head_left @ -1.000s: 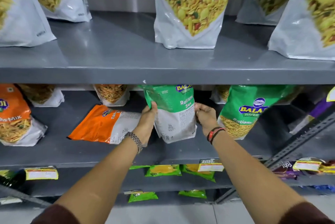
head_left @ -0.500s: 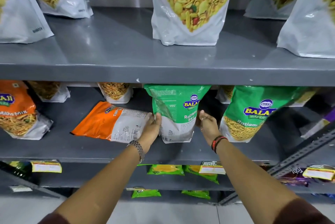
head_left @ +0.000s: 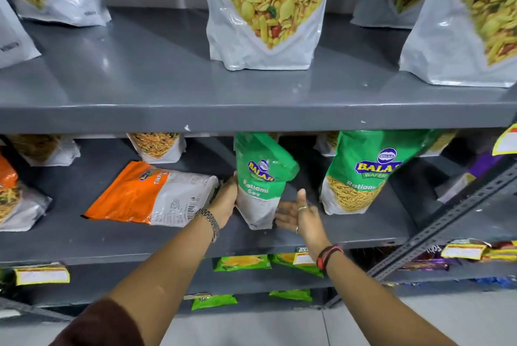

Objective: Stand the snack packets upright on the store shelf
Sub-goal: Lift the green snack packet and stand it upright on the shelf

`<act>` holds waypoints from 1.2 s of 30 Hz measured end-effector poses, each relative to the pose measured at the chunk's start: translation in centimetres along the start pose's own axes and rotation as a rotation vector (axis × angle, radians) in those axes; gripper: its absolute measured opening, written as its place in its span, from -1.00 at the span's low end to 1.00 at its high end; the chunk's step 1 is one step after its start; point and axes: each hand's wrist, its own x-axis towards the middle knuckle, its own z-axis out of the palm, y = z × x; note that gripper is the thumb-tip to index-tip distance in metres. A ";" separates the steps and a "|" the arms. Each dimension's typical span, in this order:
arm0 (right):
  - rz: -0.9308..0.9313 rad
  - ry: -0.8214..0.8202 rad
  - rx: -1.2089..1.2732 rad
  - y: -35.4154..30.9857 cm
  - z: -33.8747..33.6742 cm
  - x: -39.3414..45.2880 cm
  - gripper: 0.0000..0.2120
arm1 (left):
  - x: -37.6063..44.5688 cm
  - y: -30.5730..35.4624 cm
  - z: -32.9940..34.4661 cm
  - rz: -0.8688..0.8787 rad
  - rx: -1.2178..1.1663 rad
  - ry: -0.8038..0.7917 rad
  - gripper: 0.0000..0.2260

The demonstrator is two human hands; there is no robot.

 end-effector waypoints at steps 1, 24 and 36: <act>-0.021 -0.025 -0.004 0.5 0.2 -0.4 -0.42 | 0.3 0.1 0.2 0.003 -0.017 0.005 -0.71; 0.067 -0.148 0.034 -5.2 4.9 6.6 -0.20 | -8.3 -6.6 4.9 -0.033 -0.329 0.106 -0.45; -0.145 0.030 0.110 -0.4 3.3 -0.8 -0.45 | -2.6 -3.4 2.7 0.104 -0.576 0.251 -0.47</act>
